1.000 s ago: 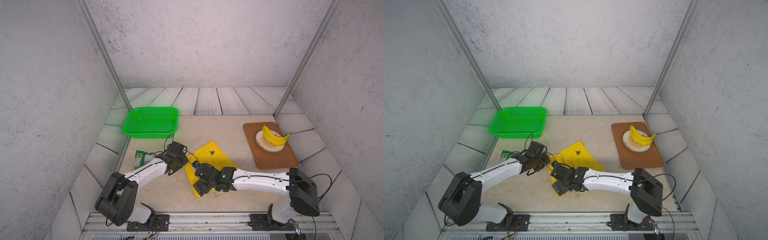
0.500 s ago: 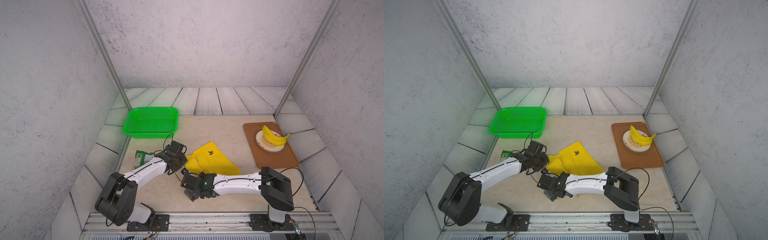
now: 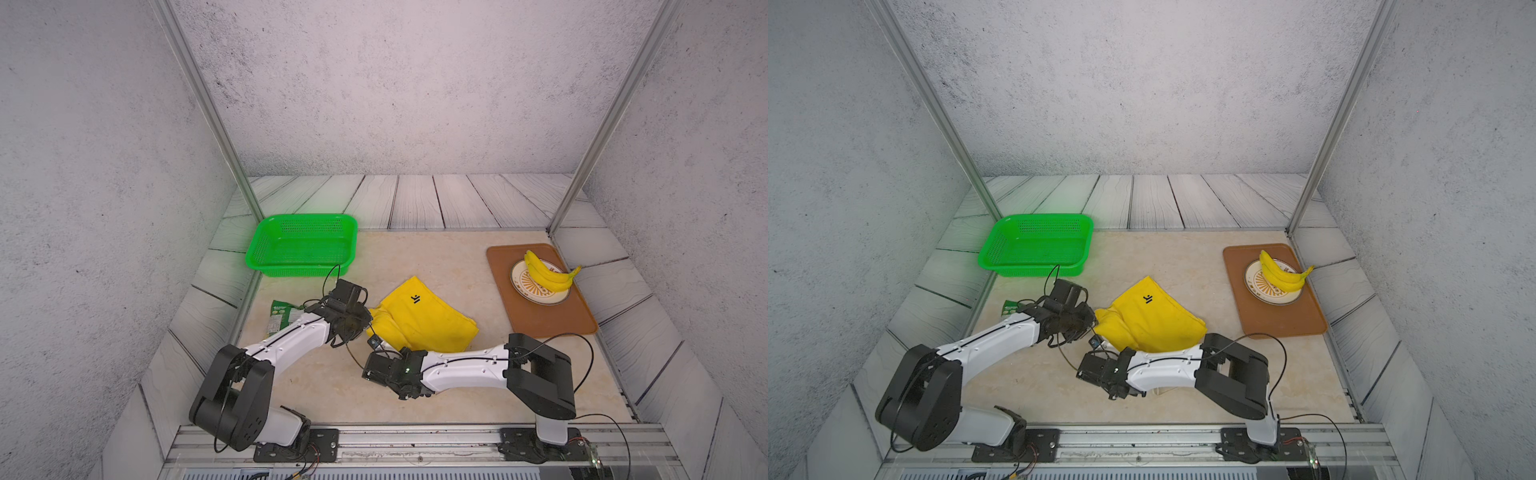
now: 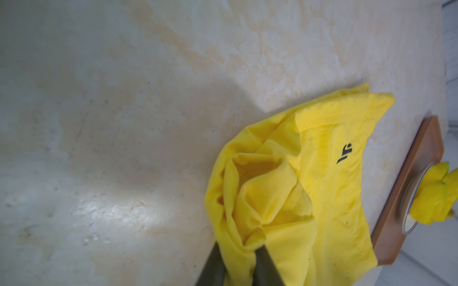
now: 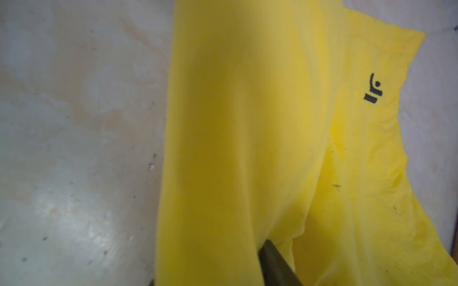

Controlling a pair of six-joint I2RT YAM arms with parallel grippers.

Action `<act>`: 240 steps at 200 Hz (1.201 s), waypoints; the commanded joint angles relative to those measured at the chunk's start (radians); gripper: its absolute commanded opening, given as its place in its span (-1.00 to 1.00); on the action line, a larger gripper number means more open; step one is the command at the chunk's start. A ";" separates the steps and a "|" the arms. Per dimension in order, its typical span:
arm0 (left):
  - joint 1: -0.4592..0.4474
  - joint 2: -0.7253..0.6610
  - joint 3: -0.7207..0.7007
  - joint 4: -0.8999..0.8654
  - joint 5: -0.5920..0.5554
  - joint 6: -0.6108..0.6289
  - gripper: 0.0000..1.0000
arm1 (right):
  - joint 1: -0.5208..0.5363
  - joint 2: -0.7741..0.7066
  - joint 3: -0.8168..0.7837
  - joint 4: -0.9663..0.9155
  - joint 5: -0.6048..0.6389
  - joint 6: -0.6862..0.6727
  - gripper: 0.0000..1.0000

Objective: Roll up the shorts
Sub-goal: Roll the shorts at the center of the board.

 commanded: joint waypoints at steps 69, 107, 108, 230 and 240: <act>0.062 -0.245 -0.035 -0.029 0.018 0.181 0.42 | -0.233 -0.228 -0.175 0.306 -0.713 0.029 -0.28; 0.060 -0.297 -0.174 0.150 0.087 0.174 0.43 | -0.373 -0.209 -0.287 0.536 -1.009 0.179 -0.28; 0.060 -0.297 -0.179 0.155 0.089 0.173 0.43 | -0.378 -0.208 -0.290 0.542 -1.016 0.184 -0.28; 0.053 0.088 -0.206 0.700 0.160 0.115 0.52 | -0.580 -0.027 -0.467 0.994 -1.258 0.453 -0.25; 0.053 0.120 -0.194 0.698 0.153 0.110 0.52 | -0.586 -0.031 -0.471 0.988 -1.260 0.448 -0.23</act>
